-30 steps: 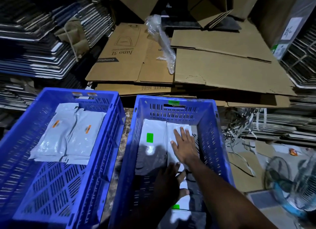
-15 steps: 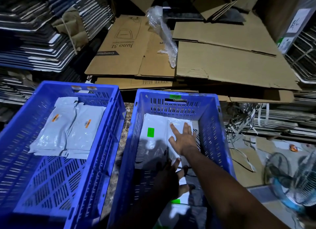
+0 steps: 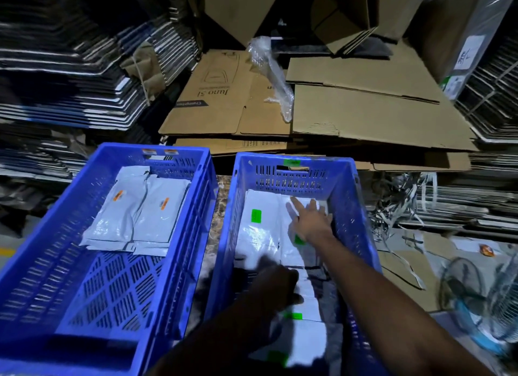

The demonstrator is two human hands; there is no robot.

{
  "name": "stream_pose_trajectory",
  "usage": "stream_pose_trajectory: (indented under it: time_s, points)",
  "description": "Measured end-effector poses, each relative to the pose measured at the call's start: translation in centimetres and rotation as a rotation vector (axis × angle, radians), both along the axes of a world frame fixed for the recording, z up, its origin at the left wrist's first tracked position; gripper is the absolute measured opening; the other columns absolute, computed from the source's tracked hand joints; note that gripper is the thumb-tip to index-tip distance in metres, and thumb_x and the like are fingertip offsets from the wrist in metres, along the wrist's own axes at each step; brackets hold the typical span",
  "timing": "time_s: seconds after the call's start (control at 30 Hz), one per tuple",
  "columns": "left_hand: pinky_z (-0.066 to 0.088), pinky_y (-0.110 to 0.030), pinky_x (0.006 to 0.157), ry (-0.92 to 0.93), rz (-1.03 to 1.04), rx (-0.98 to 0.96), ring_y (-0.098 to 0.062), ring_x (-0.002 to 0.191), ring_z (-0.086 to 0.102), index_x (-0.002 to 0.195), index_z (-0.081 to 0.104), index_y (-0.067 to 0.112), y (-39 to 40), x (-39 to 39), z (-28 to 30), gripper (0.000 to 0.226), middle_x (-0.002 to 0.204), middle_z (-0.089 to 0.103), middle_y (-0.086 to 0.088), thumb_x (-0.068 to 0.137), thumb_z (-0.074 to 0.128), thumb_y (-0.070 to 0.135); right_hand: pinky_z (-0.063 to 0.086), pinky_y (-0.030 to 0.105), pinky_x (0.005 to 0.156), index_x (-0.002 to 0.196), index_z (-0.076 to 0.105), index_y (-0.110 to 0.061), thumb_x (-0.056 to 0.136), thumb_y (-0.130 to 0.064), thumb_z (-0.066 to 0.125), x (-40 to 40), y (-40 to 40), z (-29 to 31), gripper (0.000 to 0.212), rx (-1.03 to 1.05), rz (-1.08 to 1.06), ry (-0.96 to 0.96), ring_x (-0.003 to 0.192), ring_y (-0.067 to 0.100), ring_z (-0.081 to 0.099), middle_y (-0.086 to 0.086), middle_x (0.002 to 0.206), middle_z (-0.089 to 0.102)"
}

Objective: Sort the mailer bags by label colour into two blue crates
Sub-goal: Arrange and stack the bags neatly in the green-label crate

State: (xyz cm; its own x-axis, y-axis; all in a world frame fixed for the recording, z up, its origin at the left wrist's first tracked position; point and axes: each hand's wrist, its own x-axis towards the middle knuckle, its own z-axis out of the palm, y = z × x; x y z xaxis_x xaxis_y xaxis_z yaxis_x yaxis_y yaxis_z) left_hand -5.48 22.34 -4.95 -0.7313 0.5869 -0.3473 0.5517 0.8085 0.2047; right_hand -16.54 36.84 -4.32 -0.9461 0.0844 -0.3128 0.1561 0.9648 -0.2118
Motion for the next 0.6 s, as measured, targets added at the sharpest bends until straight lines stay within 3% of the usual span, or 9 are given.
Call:
stream_pose_trajectory:
  time_s: [0.1,0.17,0.23,0.37,0.47,0.53,0.6]
  points:
    - [0.041,-0.034,0.069,0.015,-0.044,-0.078,-0.035,0.091,0.067,0.111,0.056,0.007,0.5,1.2,0.2,0.048,0.100,0.069,-0.016,0.081,0.072,0.040,0.050,0.045,0.093,0.152,0.030,-0.028,0.101,-0.037,0.044,3.7,0.2,2.3,0.054,-0.255,-0.098,0.273,0.111,0.040,0.058,0.020,0.132,0.056]
    - [0.041,-0.035,0.066,-0.008,-0.037,-0.106,-0.035,0.094,0.067,0.113,0.053,0.006,0.8,1.7,0.0,0.050,0.102,0.069,-0.018,0.081,0.073,0.038,0.050,0.038,0.089,0.143,0.049,-0.019,0.097,-0.021,0.053,6.9,0.6,3.8,0.046,-0.413,-0.146,0.394,0.101,0.035,0.063,0.017,0.124,0.064]
    - [0.049,-0.036,0.071,-0.040,-0.038,-0.100,-0.034,0.097,0.067,0.110,0.058,0.008,0.9,1.9,-0.1,0.045,0.103,0.069,-0.017,0.079,0.074,0.036,0.047,0.028,0.090,0.129,0.063,-0.016,0.090,-0.004,0.055,9.7,1.1,4.8,0.042,-0.483,-0.187,0.459,0.100,0.029,0.066,0.012,0.125,0.066]
    - [0.049,-0.038,0.086,-0.173,0.015,-0.018,-0.034,0.109,0.062,0.112,0.061,0.008,0.3,0.5,0.7,0.039,0.117,0.065,-0.017,0.082,0.071,0.032,0.045,0.023,0.096,0.114,0.073,-0.015,0.085,-0.001,0.054,14.0,1.6,5.7,0.037,-0.580,-0.328,0.581,0.108,0.019,0.065,0.002,0.118,0.071]
    - [0.045,-0.034,0.083,-0.225,0.095,0.193,-0.032,0.104,0.060,0.107,0.060,0.008,-1.0,-1.1,1.6,0.028,0.111,0.063,-0.017,0.088,0.066,0.028,0.049,0.028,0.091,0.113,0.071,-0.017,0.082,-0.014,0.049,15.6,1.7,6.0,0.038,-0.565,-0.369,0.733,0.103,0.016,0.063,-0.002,0.112,0.071]
    - [0.037,-0.025,0.068,-0.278,0.261,0.422,-0.022,0.083,0.055,0.086,0.055,0.017,-2.1,-1.8,2.3,0.016,0.084,0.058,-0.004,0.089,0.067,0.025,0.042,0.025,0.088,0.116,0.068,-0.015,0.084,-0.017,0.049,16.1,1.6,5.7,0.037,-0.513,-0.367,0.778,0.105,0.018,0.059,0.000,0.113,0.069]
    - [0.032,-0.018,0.059,-0.338,0.493,0.716,-0.011,0.068,0.046,0.078,0.050,0.020,-2.9,-2.3,3.5,0.023,0.071,0.049,0.007,0.086,0.070,0.028,0.039,0.025,0.090,0.122,0.061,-0.013,0.089,-0.020,0.051,16.1,1.1,5.2,0.035,-0.485,-0.378,0.737,0.111,0.021,0.055,0.003,0.119,0.065]
